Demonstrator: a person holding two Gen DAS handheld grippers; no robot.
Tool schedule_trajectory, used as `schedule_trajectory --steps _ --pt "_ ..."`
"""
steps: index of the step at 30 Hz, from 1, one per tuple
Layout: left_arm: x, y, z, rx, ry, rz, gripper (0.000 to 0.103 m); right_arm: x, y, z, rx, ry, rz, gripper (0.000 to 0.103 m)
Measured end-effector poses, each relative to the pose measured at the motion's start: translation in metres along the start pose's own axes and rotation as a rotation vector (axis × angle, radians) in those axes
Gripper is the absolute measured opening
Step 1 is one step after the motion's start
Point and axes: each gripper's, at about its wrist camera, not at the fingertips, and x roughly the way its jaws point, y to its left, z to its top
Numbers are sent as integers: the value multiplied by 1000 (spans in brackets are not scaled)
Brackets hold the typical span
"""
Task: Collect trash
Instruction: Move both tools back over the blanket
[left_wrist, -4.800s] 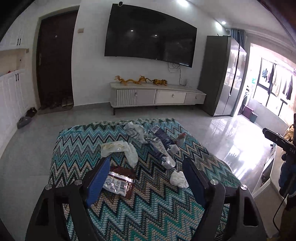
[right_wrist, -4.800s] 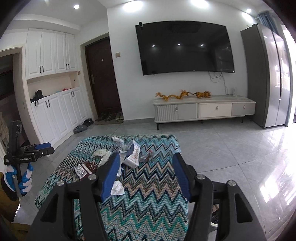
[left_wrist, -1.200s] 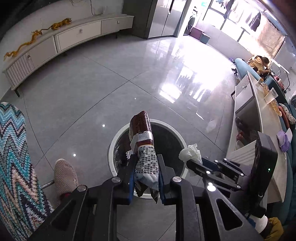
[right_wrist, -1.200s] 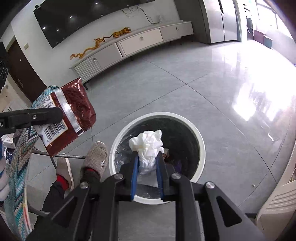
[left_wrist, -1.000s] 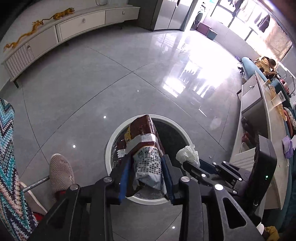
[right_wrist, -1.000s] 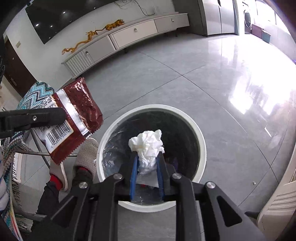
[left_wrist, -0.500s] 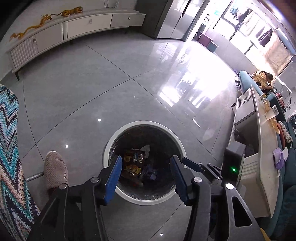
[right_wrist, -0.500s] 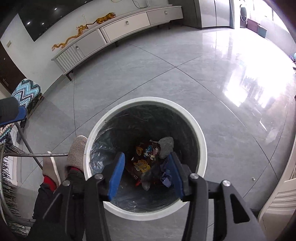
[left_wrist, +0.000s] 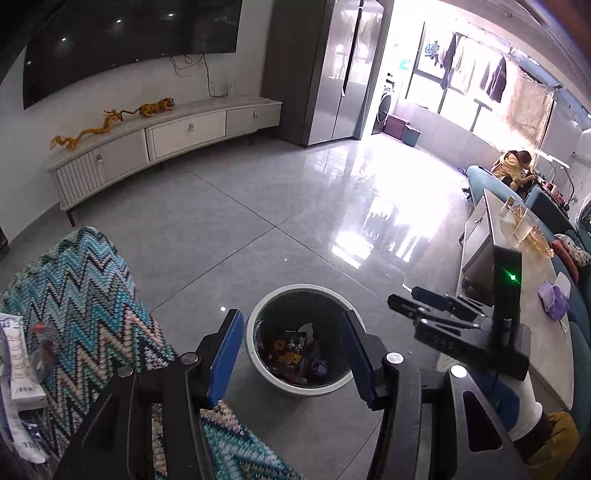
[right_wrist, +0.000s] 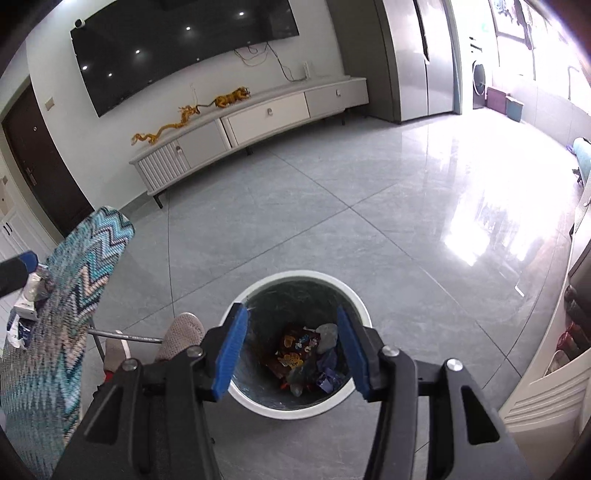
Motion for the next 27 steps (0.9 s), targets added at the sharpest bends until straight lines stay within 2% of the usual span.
schedule_trajectory --steps 6,8,13,24,27 --pt "-79 18 -20 0 -115 60 52 -76 45 14 -58 -121 45 50" --pt "-105 27 -27 -3 -147 88 58 -100 64 16 -92 -158 59 49" --pt "-163 56 -45 -41 -219 112 59 -157 110 21 -155 -249 102 50" --pt "-256 125 -100 -144 -347 242 59 -241 200 17 -315 -372 210 50" --pt "-279 145 -115 -185 -376 281 66 -256 221 14 -351 -396 247 50"
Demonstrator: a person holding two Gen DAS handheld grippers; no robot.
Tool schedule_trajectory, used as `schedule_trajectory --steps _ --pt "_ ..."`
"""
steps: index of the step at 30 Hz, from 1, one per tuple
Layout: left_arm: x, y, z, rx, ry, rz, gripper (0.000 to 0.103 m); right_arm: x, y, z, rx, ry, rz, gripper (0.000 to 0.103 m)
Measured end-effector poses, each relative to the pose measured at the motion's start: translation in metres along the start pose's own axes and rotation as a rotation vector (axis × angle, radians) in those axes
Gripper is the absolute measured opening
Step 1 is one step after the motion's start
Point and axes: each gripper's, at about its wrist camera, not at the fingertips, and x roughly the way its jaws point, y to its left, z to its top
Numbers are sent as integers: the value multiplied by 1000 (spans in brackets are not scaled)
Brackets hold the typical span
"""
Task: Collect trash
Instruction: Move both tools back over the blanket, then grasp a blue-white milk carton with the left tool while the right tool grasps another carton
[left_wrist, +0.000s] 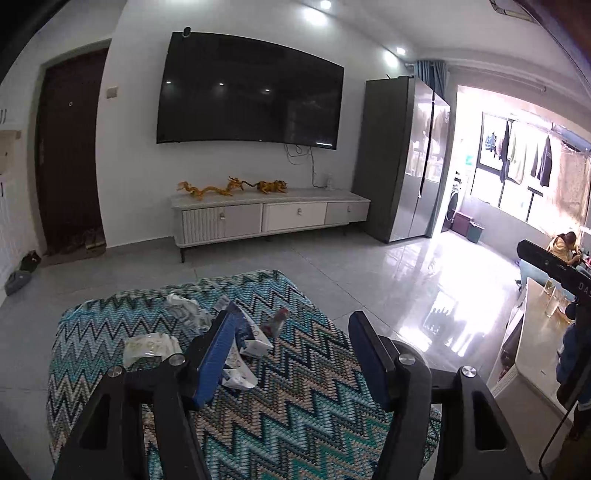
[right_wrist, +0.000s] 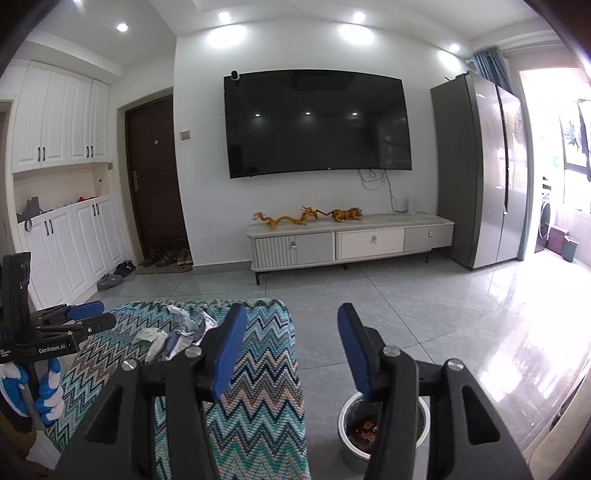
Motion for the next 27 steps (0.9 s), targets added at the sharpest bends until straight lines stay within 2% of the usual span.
schedule_trajectory --steps 5,12,18,27 --pt "-25 50 2 -77 -47 72 74 -7 30 13 -55 -36 54 50" --pt "-28 96 -1 -150 -41 121 74 10 53 18 -79 -39 141 52" --pt "22 113 -20 -190 72 101 74 61 66 5 -84 43 195 52" --pt "118 109 -51 -186 266 54 74 168 82 -31 -72 222 270 52"
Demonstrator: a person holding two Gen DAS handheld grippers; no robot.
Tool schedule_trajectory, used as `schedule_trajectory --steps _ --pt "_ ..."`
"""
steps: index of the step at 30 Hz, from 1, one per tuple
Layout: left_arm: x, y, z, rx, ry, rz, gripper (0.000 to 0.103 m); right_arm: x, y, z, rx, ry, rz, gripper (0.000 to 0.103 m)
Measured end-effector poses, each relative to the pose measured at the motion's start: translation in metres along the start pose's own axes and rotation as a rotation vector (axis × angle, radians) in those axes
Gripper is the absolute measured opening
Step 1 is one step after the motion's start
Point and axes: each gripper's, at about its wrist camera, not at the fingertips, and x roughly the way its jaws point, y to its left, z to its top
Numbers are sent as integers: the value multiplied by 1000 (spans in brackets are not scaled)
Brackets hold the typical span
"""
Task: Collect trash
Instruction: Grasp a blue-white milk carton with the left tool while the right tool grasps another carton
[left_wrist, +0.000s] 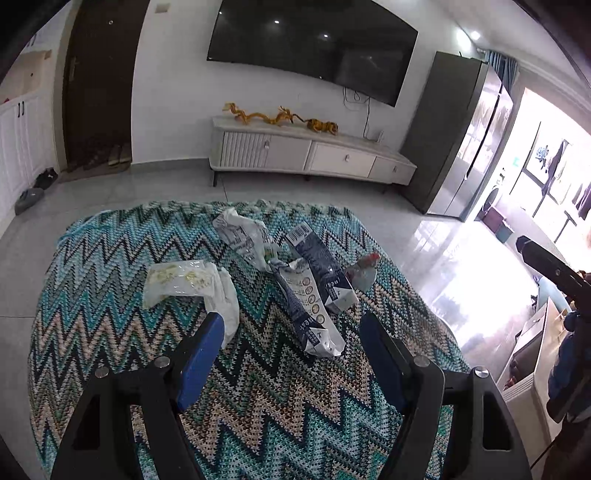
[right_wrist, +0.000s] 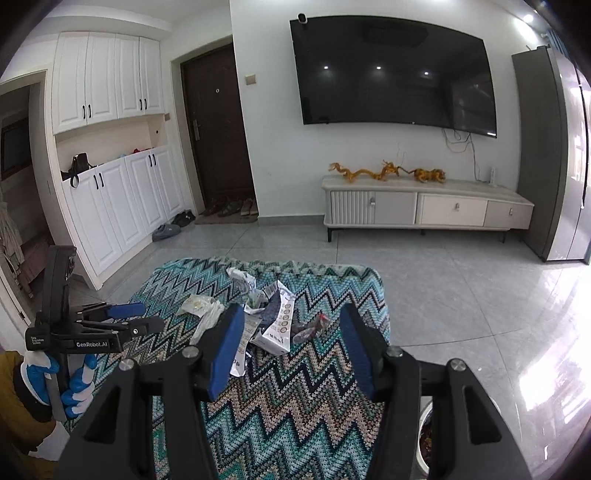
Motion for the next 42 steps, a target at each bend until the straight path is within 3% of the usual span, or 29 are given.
schedule_trajectory --steps 7,16,19,24,28,34,42 --pt "65 -3 6 6 111 -2 73 87 -10 -11 35 117 70 52" --pt "114 -5 6 -17 209 -38 54 165 -2 -7 44 202 140 52" --pt "124 -4 0 -41 233 -61 53 190 -2 -9 60 237 158 52" --pt "128 -6 -9 -73 242 -115 50 226 -2 -17 78 297 149 52" --pt "129 -7 -21 -112 243 -191 29 242 -4 -21 96 326 158 53" --pt "119 -3 -36 -161 219 -206 27 257 -5 -24 101 374 163 56" --pt "92 16 -55 -220 192 -172 25 268 -4 -29 150 411 216 58"
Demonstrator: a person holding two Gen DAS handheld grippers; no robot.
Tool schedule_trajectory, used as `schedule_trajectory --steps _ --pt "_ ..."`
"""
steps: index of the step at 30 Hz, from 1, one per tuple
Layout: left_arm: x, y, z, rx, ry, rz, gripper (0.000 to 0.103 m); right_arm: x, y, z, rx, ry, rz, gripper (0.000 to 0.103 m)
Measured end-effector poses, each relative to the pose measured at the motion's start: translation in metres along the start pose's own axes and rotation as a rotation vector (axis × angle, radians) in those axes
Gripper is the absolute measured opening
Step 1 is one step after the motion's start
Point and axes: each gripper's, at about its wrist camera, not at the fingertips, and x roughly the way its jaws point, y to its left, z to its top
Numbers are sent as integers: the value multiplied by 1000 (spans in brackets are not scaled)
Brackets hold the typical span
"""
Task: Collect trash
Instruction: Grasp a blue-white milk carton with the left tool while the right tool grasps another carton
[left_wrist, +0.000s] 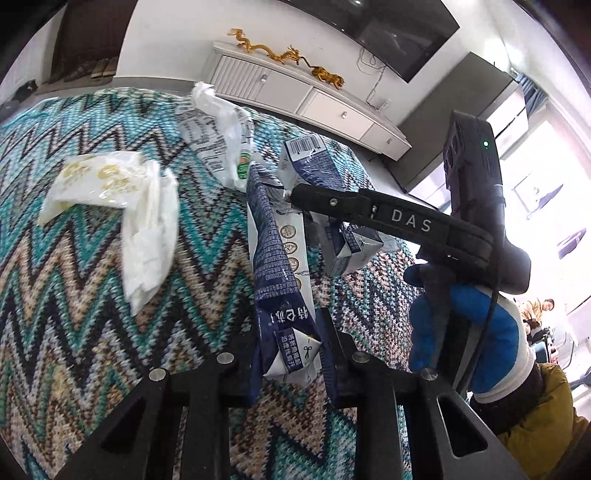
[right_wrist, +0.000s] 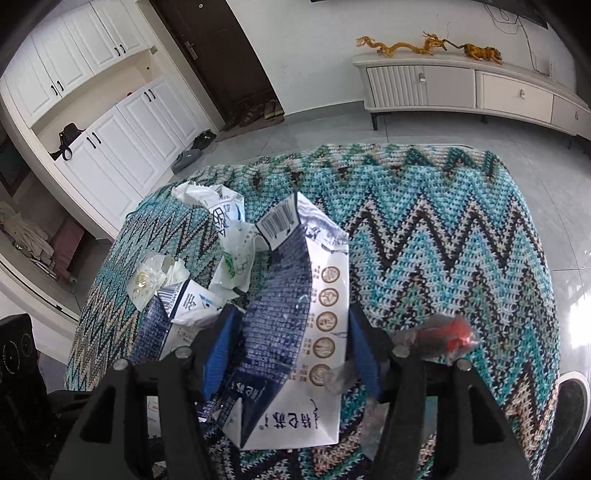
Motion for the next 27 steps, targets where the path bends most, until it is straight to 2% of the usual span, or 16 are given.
schedule_trajectory --steps 2,8,10,14,21,27 --pt "-9 9 -3 -8 -3 -2 24 1 1 0 16 3 18 58" --pt "-32 15 -19 -20 -26 -4 24 9 3 4 39 45 -18 57" --pt "-34 14 -8 -19 -38 0 24 10 7 4 37 46 -29 48" --pt "-55 19 -16 -34 -69 9 24 -1 22 3 37 8 -8 48" --pt "-99 14 -30 -25 -148 25 24 -59 62 -6 -22 -92 23 48" --pt "-155 -7 -50 39 -275 78 24 -135 102 -28 -110 -204 29 48"
